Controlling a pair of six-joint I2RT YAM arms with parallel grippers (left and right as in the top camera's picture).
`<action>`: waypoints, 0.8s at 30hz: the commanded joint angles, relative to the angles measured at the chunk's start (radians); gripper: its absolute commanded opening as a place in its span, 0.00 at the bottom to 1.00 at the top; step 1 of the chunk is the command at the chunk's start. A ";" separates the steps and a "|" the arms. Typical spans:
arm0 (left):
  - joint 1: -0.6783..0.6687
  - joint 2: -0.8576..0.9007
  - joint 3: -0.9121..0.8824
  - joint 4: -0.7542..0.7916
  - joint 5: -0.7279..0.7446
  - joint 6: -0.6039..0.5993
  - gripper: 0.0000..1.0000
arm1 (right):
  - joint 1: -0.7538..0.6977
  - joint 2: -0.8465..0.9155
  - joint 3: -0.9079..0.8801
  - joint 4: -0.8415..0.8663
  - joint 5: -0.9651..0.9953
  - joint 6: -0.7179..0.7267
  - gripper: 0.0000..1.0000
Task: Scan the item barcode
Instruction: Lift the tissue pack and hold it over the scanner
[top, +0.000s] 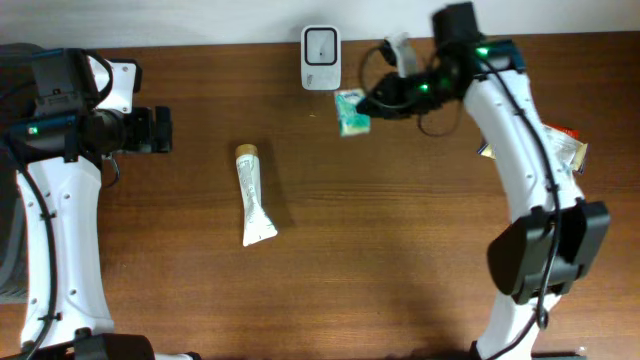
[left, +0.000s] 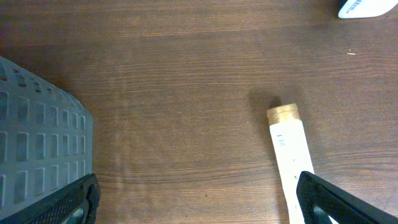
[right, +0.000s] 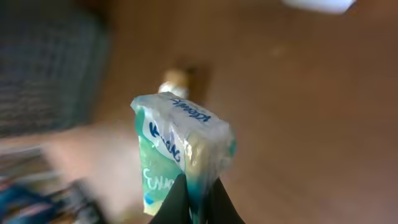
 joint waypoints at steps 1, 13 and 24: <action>0.001 -0.021 0.001 0.000 0.003 0.013 0.99 | 0.161 -0.019 0.158 0.063 0.741 0.054 0.04; 0.003 -0.021 0.001 0.000 0.003 0.013 0.99 | 0.311 0.433 0.162 1.011 1.289 -0.933 0.04; 0.003 -0.021 0.001 0.000 0.003 0.013 0.99 | 0.282 0.565 0.161 1.144 1.217 -1.043 0.04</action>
